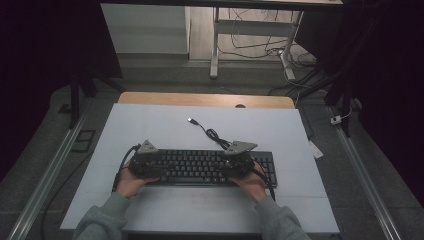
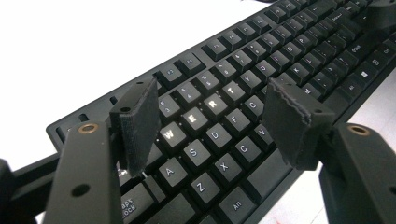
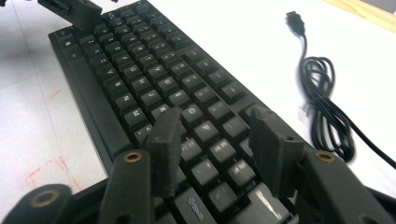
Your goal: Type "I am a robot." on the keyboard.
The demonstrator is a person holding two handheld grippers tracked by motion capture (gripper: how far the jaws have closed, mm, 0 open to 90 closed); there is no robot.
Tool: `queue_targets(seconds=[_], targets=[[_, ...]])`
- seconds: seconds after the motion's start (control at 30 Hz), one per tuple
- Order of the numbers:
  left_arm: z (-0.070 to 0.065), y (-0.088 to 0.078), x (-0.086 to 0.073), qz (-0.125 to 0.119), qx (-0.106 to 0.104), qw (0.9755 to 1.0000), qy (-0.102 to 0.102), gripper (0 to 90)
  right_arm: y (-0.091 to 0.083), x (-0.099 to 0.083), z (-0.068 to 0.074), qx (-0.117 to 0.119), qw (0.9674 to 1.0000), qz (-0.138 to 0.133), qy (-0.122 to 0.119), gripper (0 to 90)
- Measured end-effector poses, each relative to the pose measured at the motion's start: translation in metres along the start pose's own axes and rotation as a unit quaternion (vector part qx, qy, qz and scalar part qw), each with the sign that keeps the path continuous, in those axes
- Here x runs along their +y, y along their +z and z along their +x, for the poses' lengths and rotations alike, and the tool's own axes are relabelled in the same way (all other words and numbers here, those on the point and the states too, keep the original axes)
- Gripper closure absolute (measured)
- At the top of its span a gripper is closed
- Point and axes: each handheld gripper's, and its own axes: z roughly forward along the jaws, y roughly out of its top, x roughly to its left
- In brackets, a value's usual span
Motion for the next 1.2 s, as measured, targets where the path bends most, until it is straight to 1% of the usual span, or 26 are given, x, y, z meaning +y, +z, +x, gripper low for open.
queue_targets(seconds=[0.03, 0.1, 0.2, 0.3, 0.47, 0.67, 0.87, 1.0, 1.07, 1.2], targets=[[0.000, 0.000, 0.000, 0.000, 0.000, 1.0000, 0.000, 36.2, 0.002, 0.001, 0.001, 0.003, 1.0000, -0.002, -0.001, 57.5], [0.000, 0.000, 0.000, 0.001, 0.000, 1.0000, 0.001, 36.1, 0.005, 0.003, 0.002, 0.006, 1.0000, 0.002, -0.007, 60.8], [0.000, 0.001, 0.000, 0.003, 0.001, 1.0000, 0.004, 35.9, 0.009, 0.005, 0.003, 0.012, 0.9999, 0.003, -0.008, 66.3], [-0.001, 0.001, 0.000, 0.003, 0.000, 1.0000, 0.003, 35.9, 0.011, 0.005, 0.003, 0.017, 0.9998, 0.002, -0.008, 74.3], [-0.001, 0.001, 0.000, 0.004, 0.000, 1.0000, 0.003, 35.8, 0.017, 0.008, 0.004, 0.026, 0.9996, 0.010, -0.007, 88.8], [-0.001, 0.003, -0.001, 0.007, -0.001, 1.0000, 0.004, 35.6, 0.028, 0.011, 0.006, 0.031, 0.9992, 0.021, -0.014, 89.5], [-0.001, 0.003, -0.001, 0.009, -0.002, 0.9999, 0.006, 35.4, 0.038, 0.012, 0.007, 0.026, 0.9989, 0.034, -0.018, 89.5], [-0.001, 0.004, -0.001, 0.009, -0.002, 0.9999, 0.006, 35.2, 0.043, 0.012, 0.005, 0.022, 0.9989, 0.039, -0.013, 89.5], [-0.001, 0.003, -0.001, 0.009, -0.002, 0.9999, 0.006, 35.2, 0.045, 0.012, 0.004, 0.025, 0.9989, 0.039, -0.011, 89.5], [-0.001, 0.003, -0.001, 0.010, -0.002, 0.9999, 0.006, 35.1, 0.050, 0.012, 0.004, 0.020, 0.9987, 0.046, -0.012, 89.5]])
